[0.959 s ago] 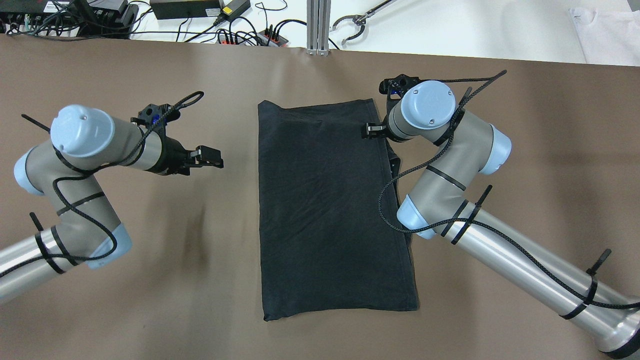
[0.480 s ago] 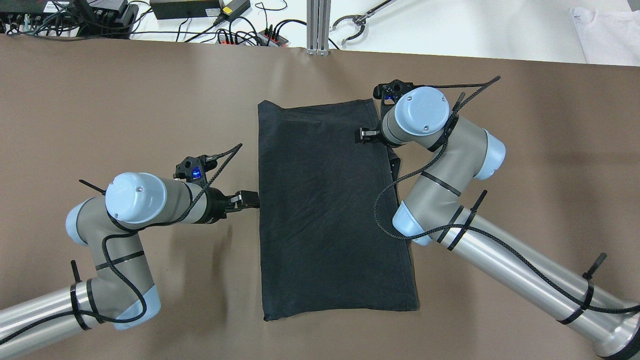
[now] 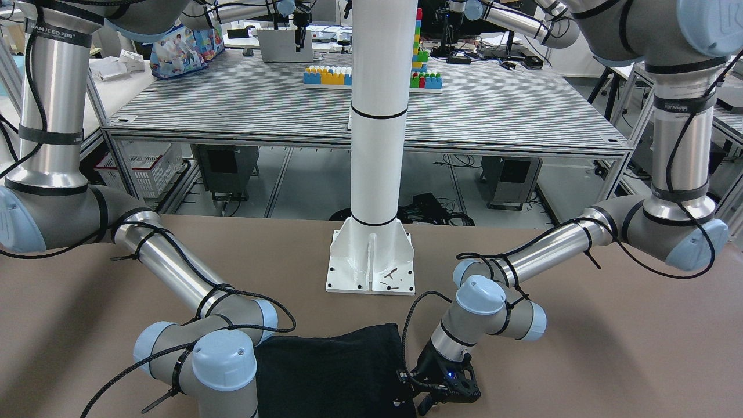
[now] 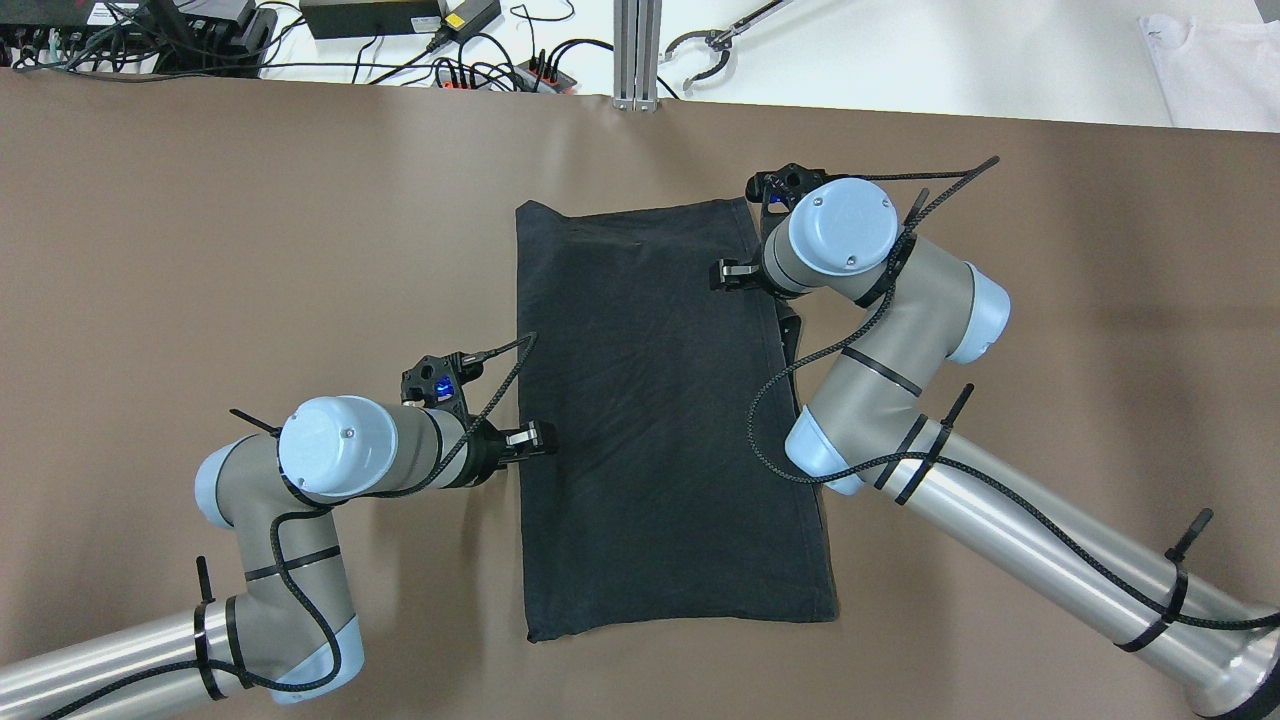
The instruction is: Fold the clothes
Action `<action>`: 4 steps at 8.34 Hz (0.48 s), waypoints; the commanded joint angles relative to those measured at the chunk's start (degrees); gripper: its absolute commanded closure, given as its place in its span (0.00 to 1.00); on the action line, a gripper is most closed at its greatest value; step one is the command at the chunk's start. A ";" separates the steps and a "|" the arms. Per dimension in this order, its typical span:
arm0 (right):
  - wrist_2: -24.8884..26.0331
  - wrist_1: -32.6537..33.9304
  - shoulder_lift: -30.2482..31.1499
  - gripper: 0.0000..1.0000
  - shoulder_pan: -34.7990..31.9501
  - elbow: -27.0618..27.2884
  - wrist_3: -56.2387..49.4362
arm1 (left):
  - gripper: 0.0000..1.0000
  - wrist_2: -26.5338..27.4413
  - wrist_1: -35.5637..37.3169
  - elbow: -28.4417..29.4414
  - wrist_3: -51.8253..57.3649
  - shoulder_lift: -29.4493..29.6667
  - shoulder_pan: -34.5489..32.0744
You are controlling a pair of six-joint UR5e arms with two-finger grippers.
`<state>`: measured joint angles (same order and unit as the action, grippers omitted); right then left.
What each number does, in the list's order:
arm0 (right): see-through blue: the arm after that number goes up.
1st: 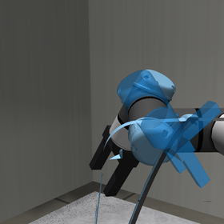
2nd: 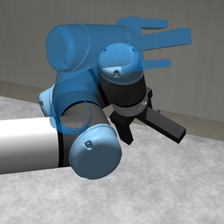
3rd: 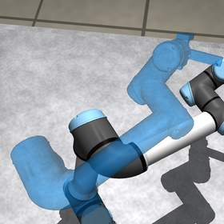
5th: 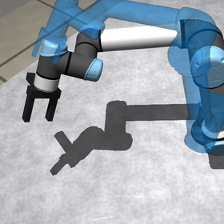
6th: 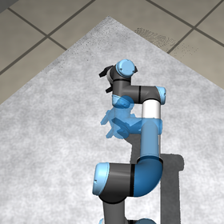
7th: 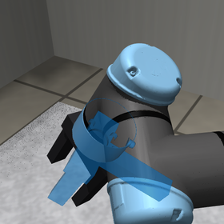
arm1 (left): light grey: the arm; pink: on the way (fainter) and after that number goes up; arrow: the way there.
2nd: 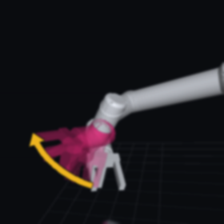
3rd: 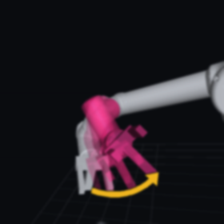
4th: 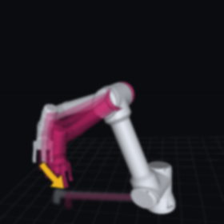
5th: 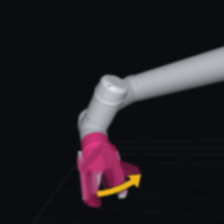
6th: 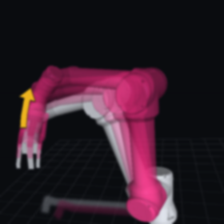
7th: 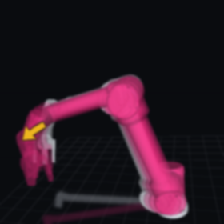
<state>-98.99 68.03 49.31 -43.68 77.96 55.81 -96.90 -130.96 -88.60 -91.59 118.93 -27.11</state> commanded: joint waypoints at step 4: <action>0.11 0.00 0.26 0.06 0.09 0.00 0.09 | 1.00 0.49 0.09 -1.30 0.62 -0.72 -0.22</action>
<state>-98.92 68.03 49.46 -43.67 78.00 55.85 -96.29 -130.92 -88.93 -91.52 118.60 -27.04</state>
